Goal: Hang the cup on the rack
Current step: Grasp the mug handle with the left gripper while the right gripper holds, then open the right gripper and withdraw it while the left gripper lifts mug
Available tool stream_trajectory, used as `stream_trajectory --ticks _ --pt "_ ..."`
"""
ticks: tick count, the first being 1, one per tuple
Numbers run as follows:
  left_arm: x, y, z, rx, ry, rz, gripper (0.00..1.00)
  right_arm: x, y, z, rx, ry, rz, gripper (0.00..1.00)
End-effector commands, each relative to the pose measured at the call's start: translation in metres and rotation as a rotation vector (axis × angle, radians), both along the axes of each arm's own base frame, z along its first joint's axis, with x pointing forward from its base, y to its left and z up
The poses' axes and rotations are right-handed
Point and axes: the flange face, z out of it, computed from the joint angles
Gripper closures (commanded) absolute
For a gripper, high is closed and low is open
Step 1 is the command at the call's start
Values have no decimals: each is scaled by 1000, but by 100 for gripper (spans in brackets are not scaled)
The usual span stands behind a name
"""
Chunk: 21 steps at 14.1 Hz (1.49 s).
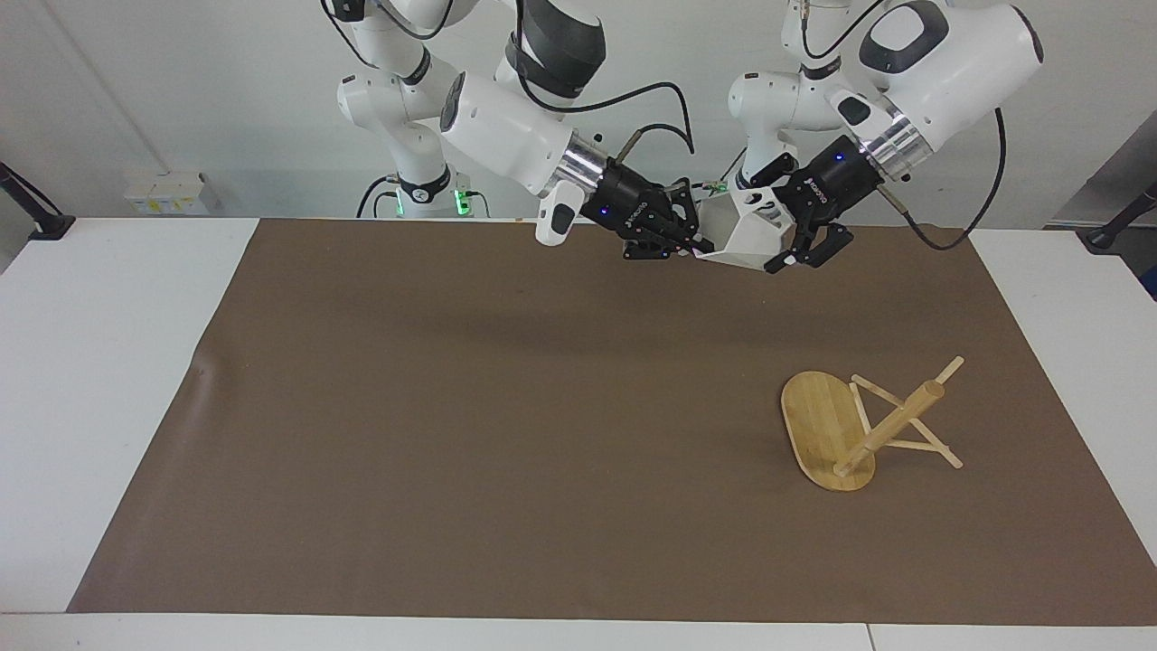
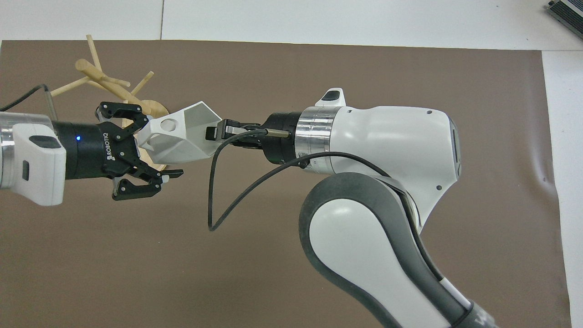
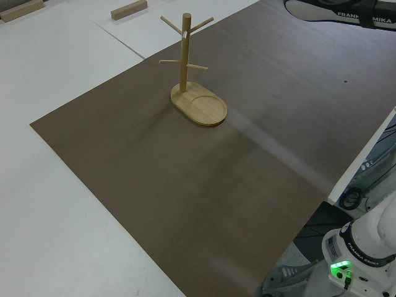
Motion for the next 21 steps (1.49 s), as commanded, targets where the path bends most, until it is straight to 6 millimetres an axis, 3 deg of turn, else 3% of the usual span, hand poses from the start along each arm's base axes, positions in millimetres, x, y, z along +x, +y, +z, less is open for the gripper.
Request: stream_trajectory --ticks 1,7,8,9,10,17,21 --pt "-3 -3 -4 -20 -4 -3 100 0 -1 0 8 17 -28 100" --pt "-3 -3 -3 -25 20 23 100 0 -1 -1 -13 6 -22 100" --pt "-3 -3 -3 -26 21 24 100 0 -1 -1 -50 -22 -10 80" --pt "-3 -3 -3 -26 21 24 100 0 -1 -1 -79 -42 -1 48" --pt "-3 -3 -3 -26 21 24 100 0 -1 -1 -82 -42 -3 0" --pt "-2 1 -5 -24 31 42 100 5 -4 -3 -68 -9 -59 0" --pt "-5 6 -22 9 61 120 100 21 -39 11 -62 -16 -107 0"
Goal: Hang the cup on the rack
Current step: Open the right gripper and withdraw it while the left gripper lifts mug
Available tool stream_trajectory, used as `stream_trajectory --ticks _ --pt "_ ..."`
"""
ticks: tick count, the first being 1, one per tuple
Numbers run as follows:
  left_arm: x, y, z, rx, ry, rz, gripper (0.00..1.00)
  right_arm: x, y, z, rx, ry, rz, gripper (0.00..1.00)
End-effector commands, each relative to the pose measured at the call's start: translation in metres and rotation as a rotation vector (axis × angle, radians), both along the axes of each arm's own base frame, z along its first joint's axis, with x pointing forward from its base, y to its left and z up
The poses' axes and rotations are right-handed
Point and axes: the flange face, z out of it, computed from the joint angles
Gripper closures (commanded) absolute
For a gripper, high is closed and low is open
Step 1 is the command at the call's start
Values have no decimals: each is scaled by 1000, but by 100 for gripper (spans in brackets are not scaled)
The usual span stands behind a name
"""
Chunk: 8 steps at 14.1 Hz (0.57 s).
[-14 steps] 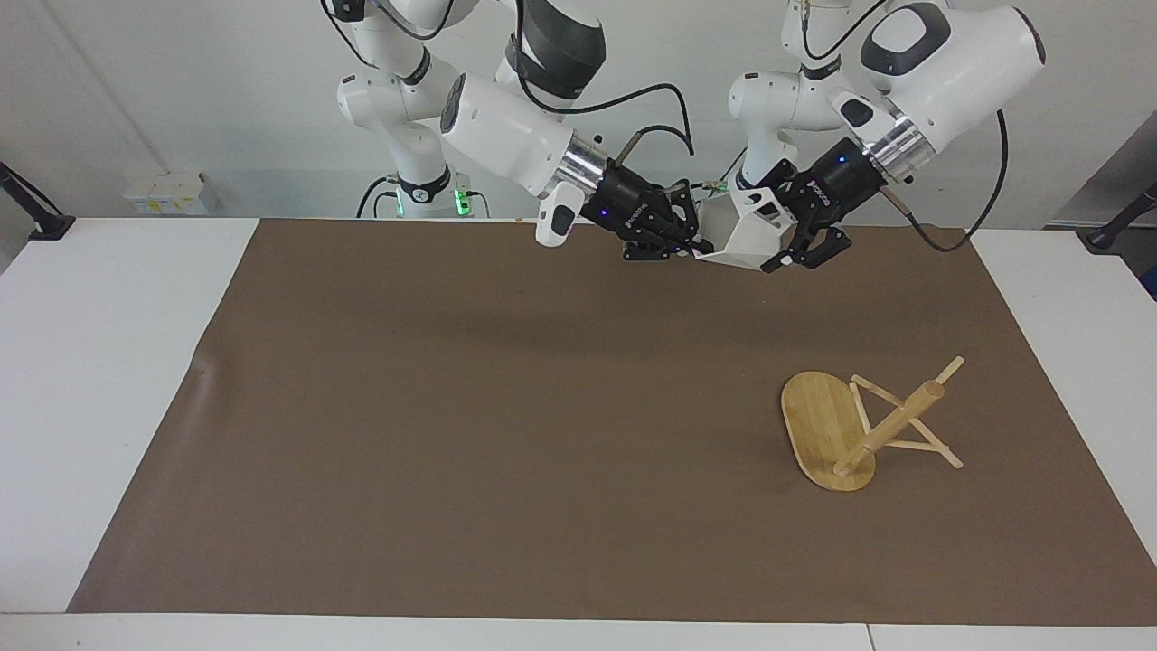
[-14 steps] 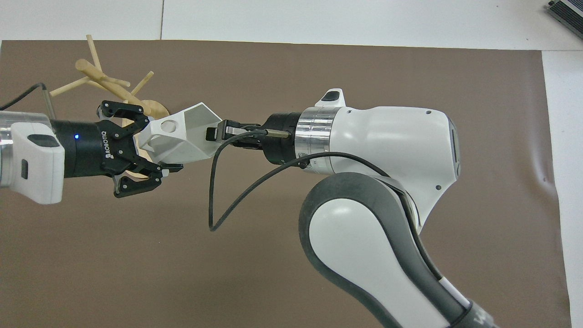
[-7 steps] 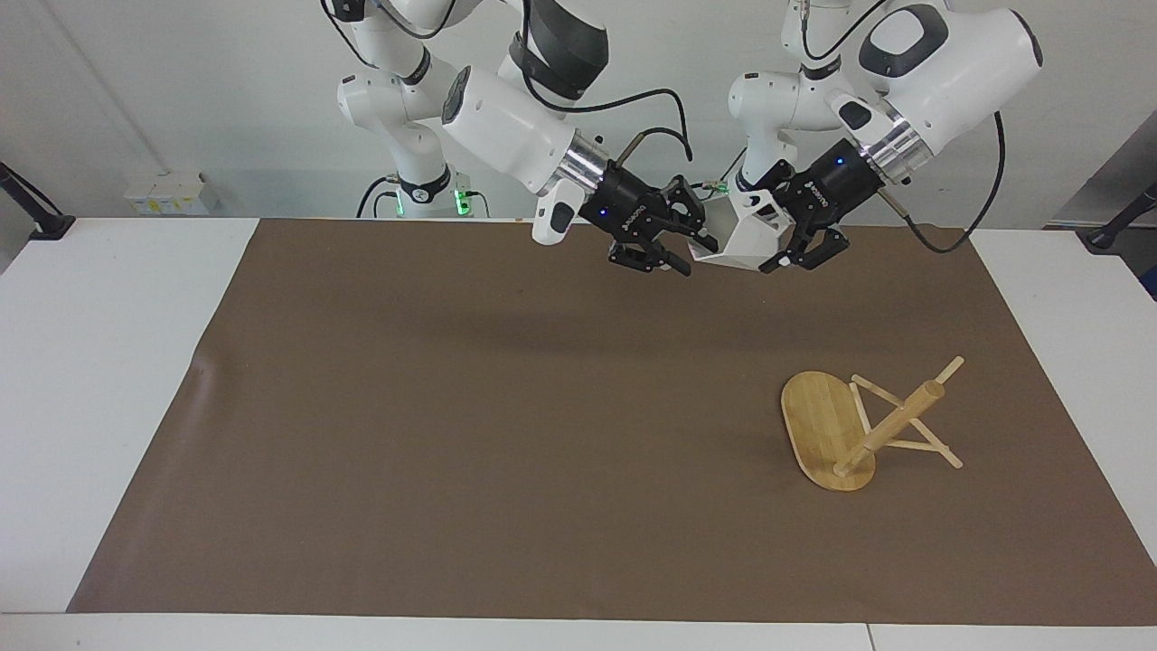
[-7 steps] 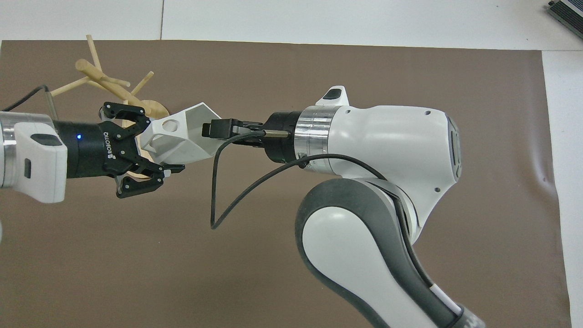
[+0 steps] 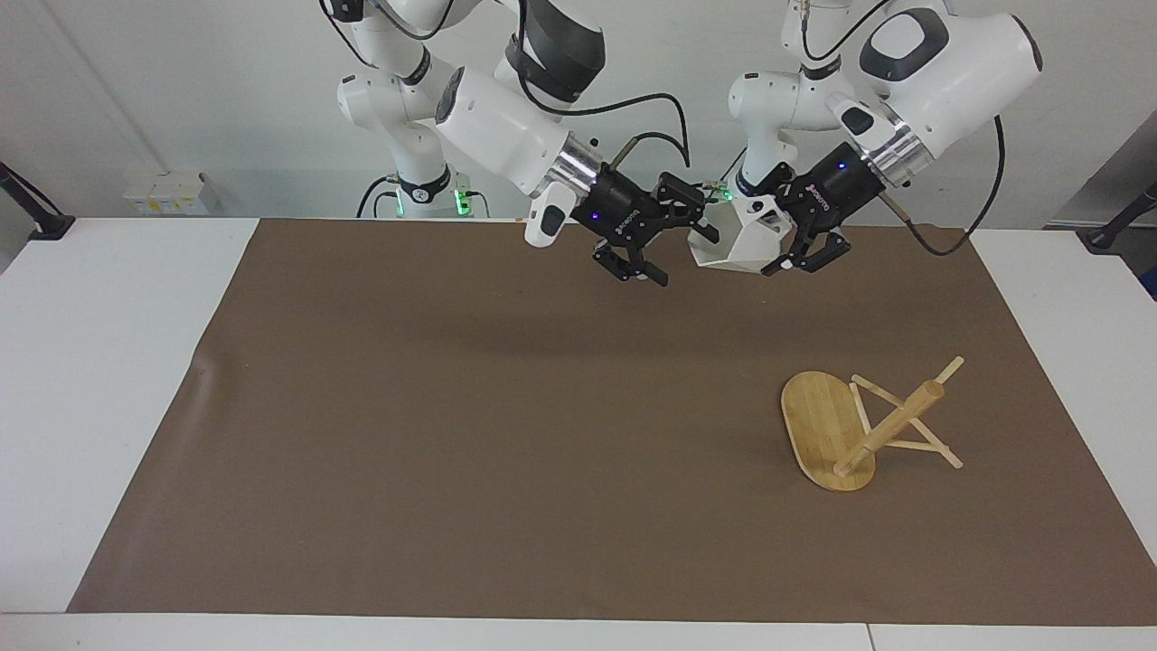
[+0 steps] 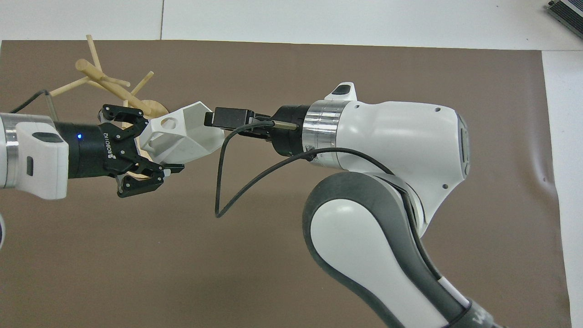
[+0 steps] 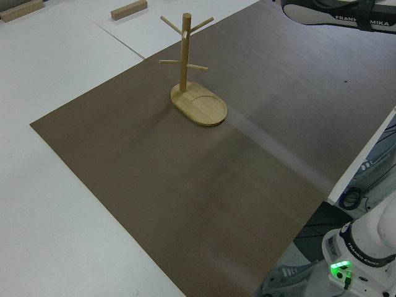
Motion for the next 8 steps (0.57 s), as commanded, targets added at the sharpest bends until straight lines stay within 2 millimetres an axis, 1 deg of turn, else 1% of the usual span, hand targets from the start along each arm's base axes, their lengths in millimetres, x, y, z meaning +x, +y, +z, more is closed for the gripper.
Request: stream_trajectory --ticks 1,2,3,4,5,6,8 --pt "-7 4 -13 45 23 86 100 11 -34 16 -7 3 -58 0" --pt "-6 7 -14 83 26 135 100 14 -48 19 -13 20 -63 0" --pt "-5 3 -15 111 35 177 100 19 -68 22 -18 36 -74 0" --pt "-7 1 -19 142 57 209 100 26 -93 24 -47 42 -81 0" --pt "-5 4 -20 169 65 254 100 32 -117 22 -138 34 -62 0" --pt "-2 6 -21 189 65 296 100 33 -137 23 -261 5 -39 0" --pt "4 8 -28 205 97 388 100 34 -166 21 -453 -20 -2 0"
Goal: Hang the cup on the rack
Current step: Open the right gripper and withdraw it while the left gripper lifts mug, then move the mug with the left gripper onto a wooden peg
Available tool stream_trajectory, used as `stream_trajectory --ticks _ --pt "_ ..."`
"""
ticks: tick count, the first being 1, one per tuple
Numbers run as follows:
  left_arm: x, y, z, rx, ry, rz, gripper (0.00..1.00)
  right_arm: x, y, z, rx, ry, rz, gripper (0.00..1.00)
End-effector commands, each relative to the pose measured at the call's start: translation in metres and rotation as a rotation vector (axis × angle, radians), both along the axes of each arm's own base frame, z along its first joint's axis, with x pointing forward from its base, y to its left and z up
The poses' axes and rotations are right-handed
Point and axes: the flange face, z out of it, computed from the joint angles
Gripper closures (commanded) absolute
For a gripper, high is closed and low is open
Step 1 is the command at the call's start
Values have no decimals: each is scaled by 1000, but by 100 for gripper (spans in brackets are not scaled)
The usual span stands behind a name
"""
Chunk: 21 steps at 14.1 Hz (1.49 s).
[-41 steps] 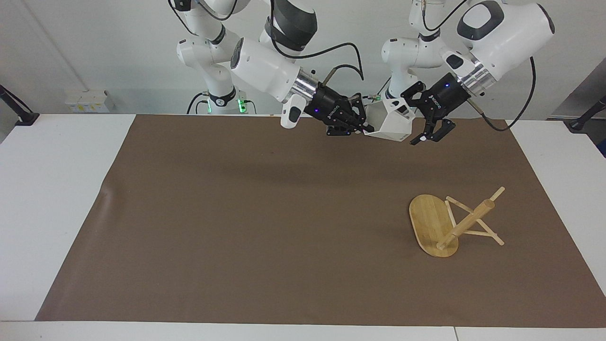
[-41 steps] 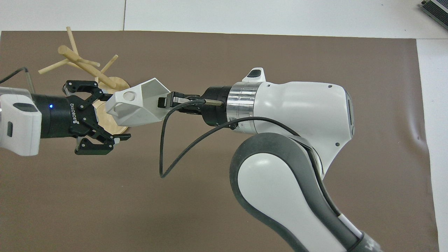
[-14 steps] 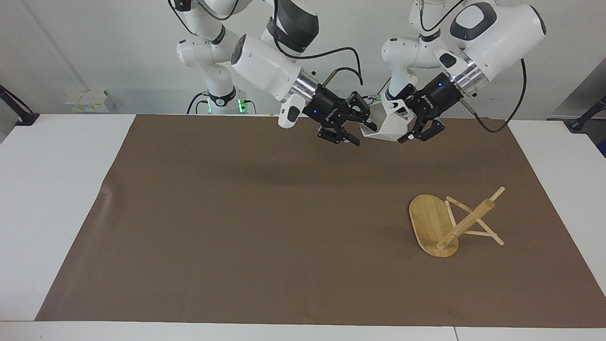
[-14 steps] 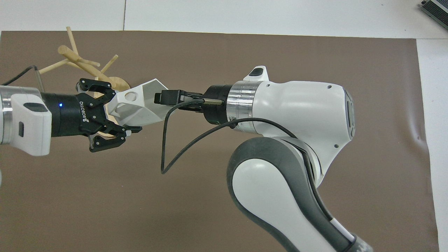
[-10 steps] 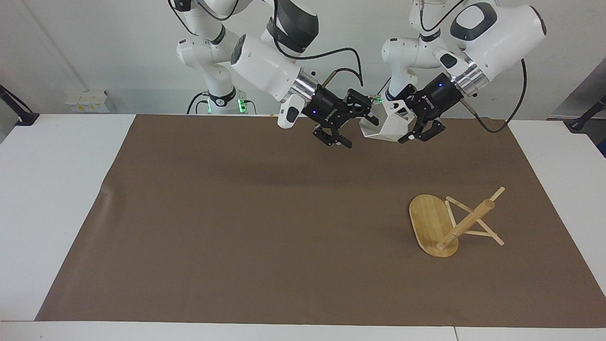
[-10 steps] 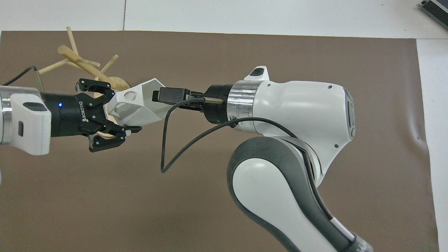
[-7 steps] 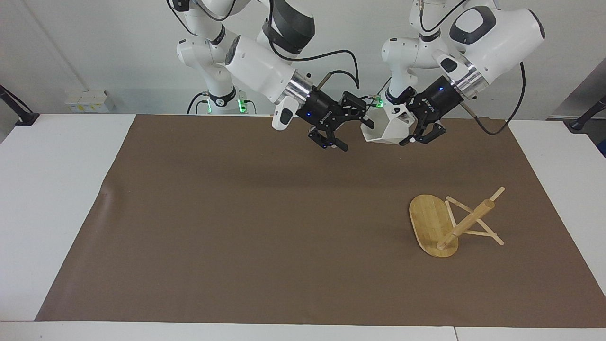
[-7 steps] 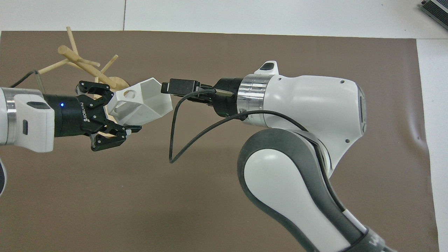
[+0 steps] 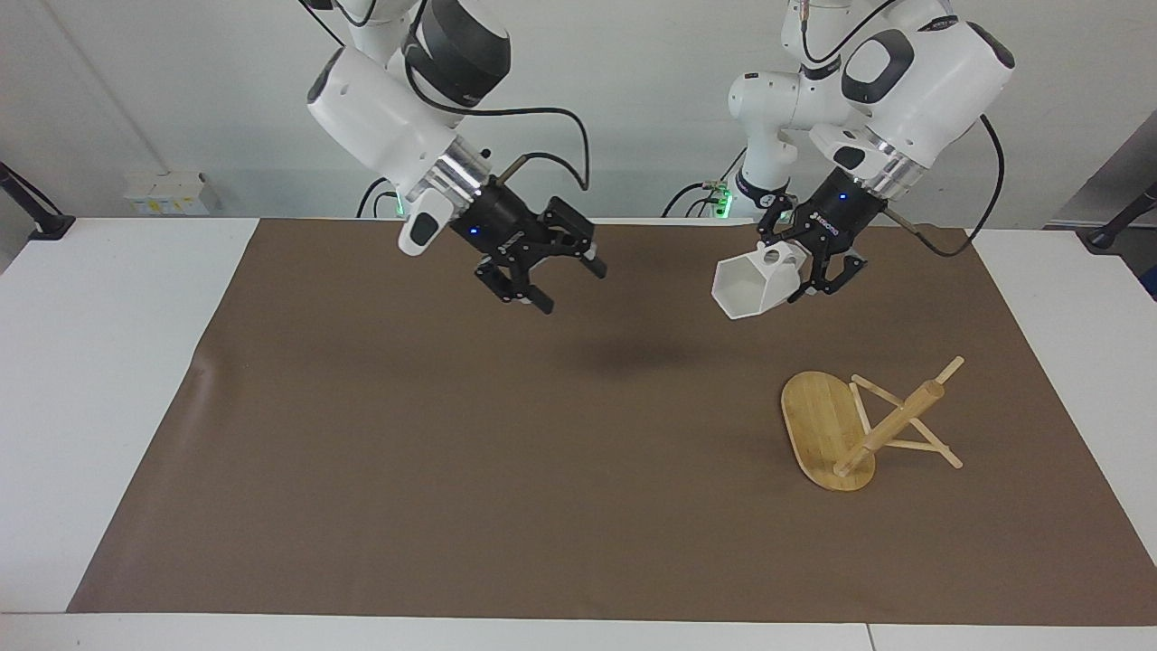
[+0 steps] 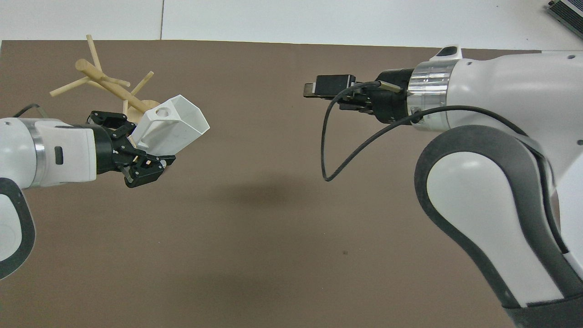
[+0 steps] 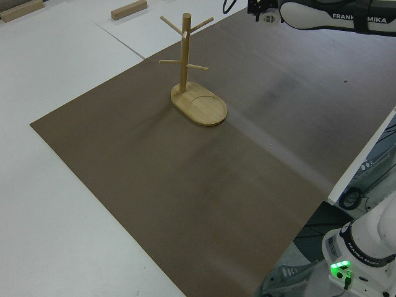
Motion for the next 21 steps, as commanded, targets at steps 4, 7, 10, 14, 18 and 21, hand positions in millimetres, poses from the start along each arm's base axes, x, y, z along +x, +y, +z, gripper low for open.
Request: stream_trajectory --ticks 4,7,10,14,18,21 --pt "23 2 -37 3 28 228 100 -7 -79 -14 -489 39 49 0" --pt "41 4 -69 10 44 271 100 -6 -144 -23 -574 139 -10 0" --pt "55 10 -83 7 34 316 100 -5 -188 -19 -701 136 -55 0" --pt "64 18 -86 -20 74 417 100 -5 -219 -13 -724 134 -77 0" --pt "71 37 -85 -49 101 528 100 -12 -223 1 -728 143 -83 0" --pt "78 40 -87 -93 154 659 100 -18 -217 21 -727 189 -68 0"
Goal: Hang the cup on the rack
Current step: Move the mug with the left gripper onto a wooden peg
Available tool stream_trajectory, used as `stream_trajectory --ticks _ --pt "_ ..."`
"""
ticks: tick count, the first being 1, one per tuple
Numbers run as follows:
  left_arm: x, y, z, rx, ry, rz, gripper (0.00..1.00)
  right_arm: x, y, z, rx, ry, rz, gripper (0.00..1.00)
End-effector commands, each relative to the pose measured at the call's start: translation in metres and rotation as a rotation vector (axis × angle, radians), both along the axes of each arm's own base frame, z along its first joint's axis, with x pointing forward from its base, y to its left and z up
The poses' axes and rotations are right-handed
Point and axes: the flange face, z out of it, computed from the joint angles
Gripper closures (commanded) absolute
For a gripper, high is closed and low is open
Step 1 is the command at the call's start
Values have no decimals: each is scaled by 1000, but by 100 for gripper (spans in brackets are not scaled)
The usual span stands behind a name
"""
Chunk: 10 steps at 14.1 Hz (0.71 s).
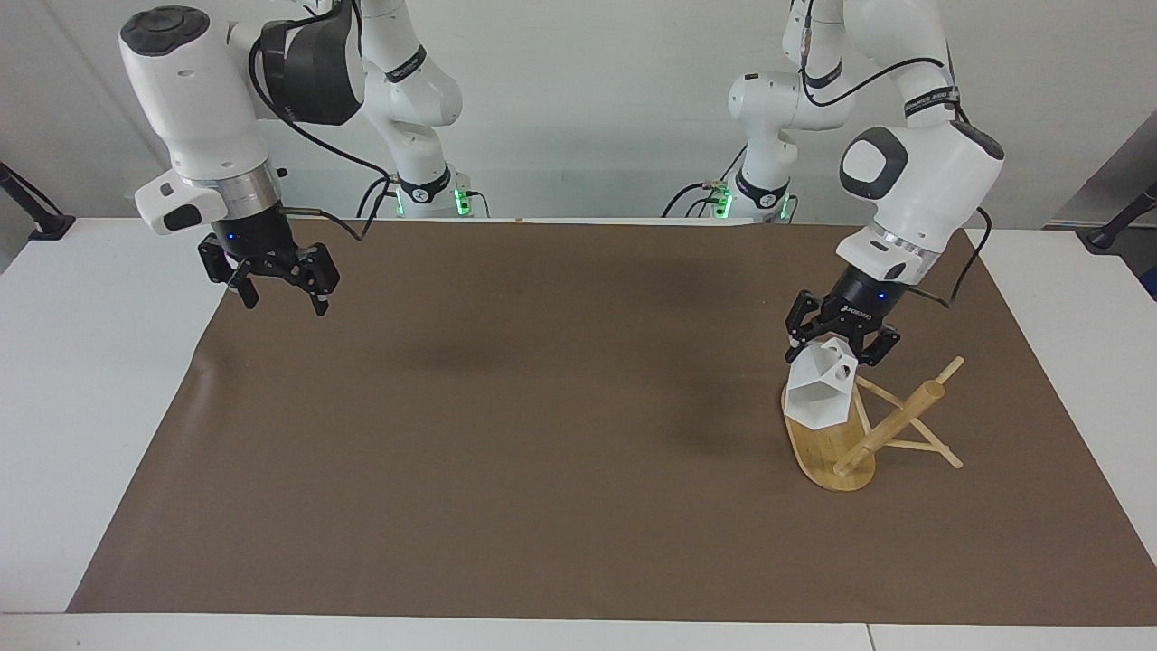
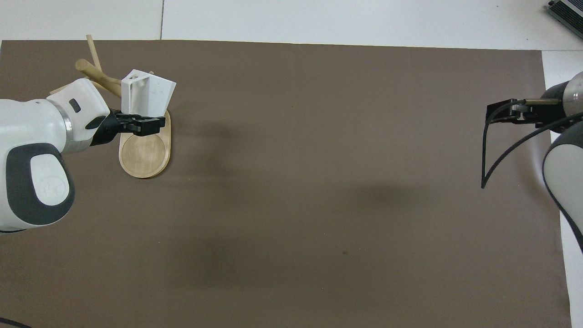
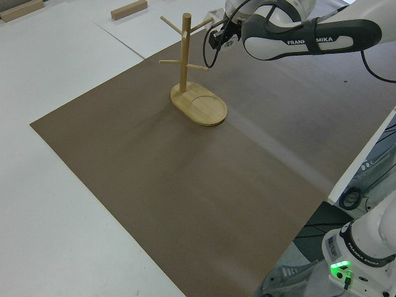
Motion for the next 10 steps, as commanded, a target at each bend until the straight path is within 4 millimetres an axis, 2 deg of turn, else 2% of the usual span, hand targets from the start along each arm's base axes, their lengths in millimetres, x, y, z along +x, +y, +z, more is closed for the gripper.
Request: stream_trajectory --ticks 1,4,8,10 --pt "13 0 -2 -8 1 67 100 -8 2 20 -5 38 2 0" --pt "20 12 -10 -29 -3 120 100 -14 -6 27 -2 76 -15 0" --pt "21 17 -14 -76 24 184 100 -19 -43 30 -3 95 -72 0" --pt "22 21 -15 -115 40 228 100 -21 -50 29 -2 106 -81 0"
